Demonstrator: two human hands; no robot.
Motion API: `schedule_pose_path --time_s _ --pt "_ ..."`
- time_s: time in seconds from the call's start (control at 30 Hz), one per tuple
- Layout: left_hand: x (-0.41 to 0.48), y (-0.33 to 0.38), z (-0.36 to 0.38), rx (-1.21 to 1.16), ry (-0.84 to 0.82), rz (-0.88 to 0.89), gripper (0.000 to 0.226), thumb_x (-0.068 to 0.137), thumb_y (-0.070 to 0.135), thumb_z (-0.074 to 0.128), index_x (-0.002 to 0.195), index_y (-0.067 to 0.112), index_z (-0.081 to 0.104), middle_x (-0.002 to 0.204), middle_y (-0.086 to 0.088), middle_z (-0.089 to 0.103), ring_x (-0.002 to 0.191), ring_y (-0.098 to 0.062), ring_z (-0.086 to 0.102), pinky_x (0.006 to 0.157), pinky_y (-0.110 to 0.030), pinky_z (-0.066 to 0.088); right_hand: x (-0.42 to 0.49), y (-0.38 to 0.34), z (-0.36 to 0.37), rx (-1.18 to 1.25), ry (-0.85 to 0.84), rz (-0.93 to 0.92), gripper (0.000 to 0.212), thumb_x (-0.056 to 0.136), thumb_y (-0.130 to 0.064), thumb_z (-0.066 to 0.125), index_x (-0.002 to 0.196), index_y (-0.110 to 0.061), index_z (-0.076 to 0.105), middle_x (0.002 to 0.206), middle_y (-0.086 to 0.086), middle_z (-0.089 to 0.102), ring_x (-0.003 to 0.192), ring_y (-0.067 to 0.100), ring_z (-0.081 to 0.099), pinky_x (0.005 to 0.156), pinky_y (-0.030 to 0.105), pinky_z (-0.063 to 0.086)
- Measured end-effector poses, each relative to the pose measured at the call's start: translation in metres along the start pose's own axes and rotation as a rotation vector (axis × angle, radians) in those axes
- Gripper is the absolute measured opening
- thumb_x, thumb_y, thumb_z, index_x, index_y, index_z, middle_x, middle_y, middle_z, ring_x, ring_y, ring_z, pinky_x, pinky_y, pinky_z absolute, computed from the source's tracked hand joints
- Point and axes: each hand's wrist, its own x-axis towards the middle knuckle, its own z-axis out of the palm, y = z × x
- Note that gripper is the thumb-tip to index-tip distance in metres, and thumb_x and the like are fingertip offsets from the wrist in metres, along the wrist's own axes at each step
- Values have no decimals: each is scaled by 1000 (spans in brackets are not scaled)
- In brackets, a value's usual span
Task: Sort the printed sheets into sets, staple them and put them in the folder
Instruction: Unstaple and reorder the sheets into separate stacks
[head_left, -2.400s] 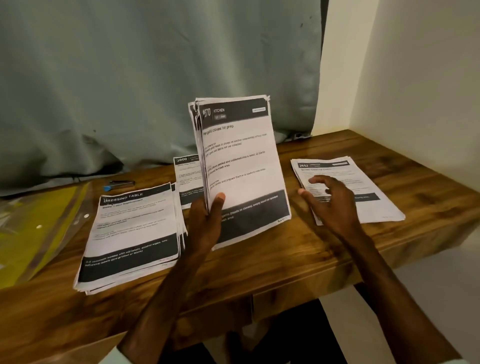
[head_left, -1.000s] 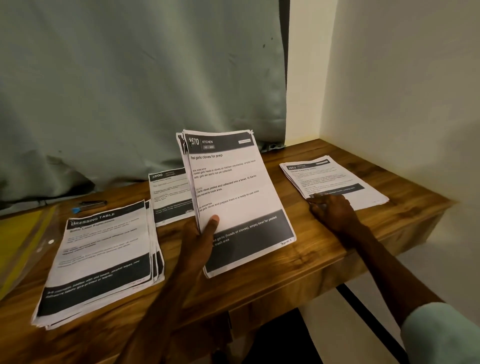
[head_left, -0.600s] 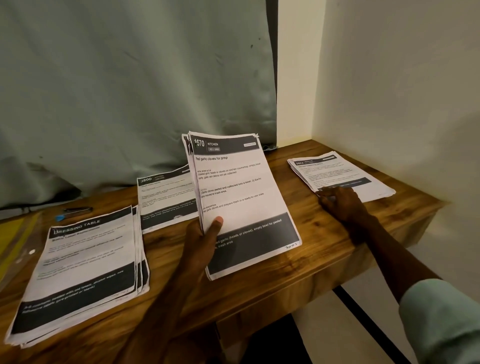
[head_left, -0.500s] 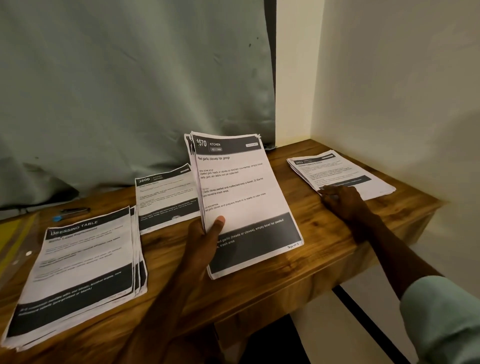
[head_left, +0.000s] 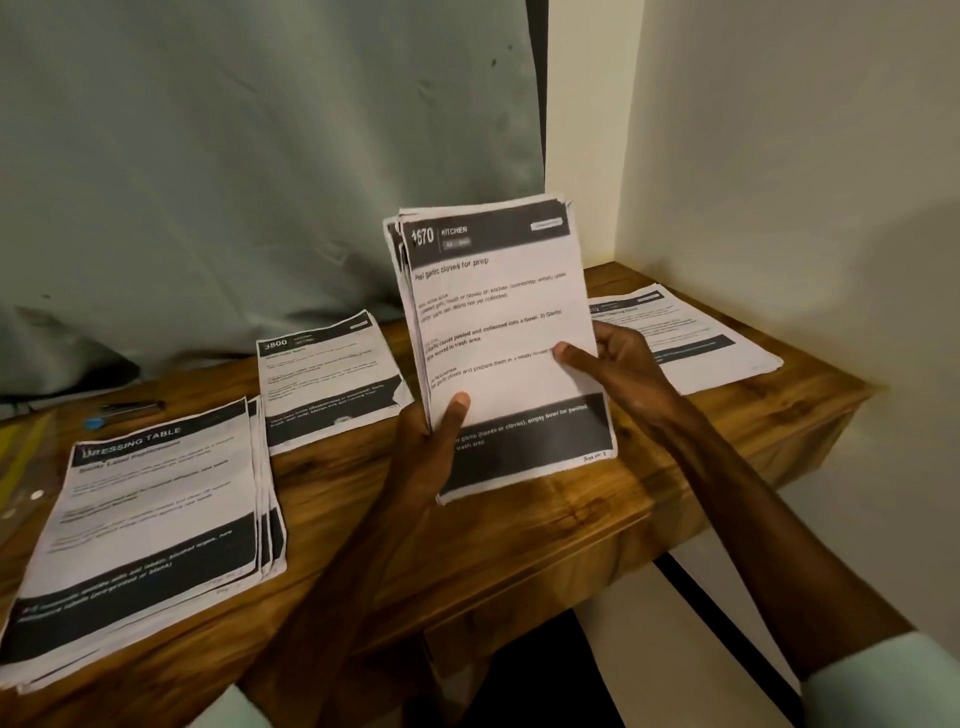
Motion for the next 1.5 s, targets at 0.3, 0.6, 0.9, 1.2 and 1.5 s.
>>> schedule_pose_path --time_s 0.3,0.6,0.9,1.2,1.5 --pt "24 37 -7 8 -41 223 30 101 23 62 128 11 62 110 8 70 89 0 72 70 -16 57 4 6 12 -98 231 -180 30 98 -24 65 127 -20 61 119 -15 67 99 3 67 74 13 56" --pt "10 29 3 5 -24 238 25 103 27 57 124 15 60 106 9 70 87 -1 73 69 -18 59 -11 20 17 -72 276 -187 38 100 -29 62 136 -18 56 123 -7 66 109 11 66 80 18 57" --pt "12 7 8 184 33 266 33 104 29 54 128 8 62 126 -8 68 107 -20 69 73 -11 56 -7 39 6 -198 247 -167 43 98 -34 63 137 -18 55 132 -1 64 114 17 64 91 34 57" --pt "102 -6 33 350 -147 -214 36 98 22 68 131 8 63 136 -9 66 115 -28 68 93 -43 59 71 50 -29 -589 173 123 40 93 -21 72 126 0 64 130 17 66 116 33 63 95 36 48" --pt "124 -14 42 291 -158 -437 41 86 3 78 123 -1 59 127 -17 68 95 -31 75 58 -29 63 113 72 -41 -776 171 301 56 86 -24 80 130 2 57 134 18 60 124 34 56 98 34 44"
